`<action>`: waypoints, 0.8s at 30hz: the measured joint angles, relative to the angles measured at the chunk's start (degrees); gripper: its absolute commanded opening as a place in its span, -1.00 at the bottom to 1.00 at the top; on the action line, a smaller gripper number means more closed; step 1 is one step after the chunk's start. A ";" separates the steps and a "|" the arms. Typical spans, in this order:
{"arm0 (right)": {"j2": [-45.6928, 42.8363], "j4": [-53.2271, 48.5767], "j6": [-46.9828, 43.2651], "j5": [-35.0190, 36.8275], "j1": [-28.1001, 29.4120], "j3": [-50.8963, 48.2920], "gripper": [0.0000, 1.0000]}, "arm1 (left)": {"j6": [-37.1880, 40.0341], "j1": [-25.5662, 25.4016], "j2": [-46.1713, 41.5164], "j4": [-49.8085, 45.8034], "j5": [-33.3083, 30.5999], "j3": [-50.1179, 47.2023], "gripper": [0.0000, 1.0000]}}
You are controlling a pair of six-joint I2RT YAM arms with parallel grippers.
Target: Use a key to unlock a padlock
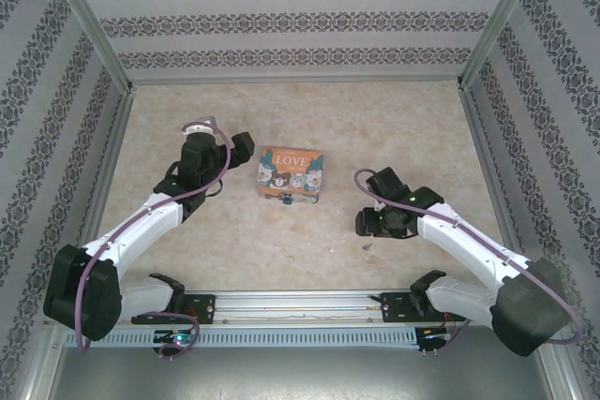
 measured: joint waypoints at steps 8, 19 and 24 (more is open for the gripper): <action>4.66 0.37 1.42 0.20 3.65 -3.50 -0.24 | -1.92 0.00 -2.97 -0.04 -1.31 -3.56 0.99; 8.83 1.79 1.16 0.22 4.59 -3.43 -0.30 | -4.57 0.02 -6.62 -1.36 -2.38 -5.29 0.99; 10.34 2.08 0.13 0.11 4.59 -3.41 -0.38 | -5.35 0.00 -8.26 -1.60 -3.04 -6.62 0.99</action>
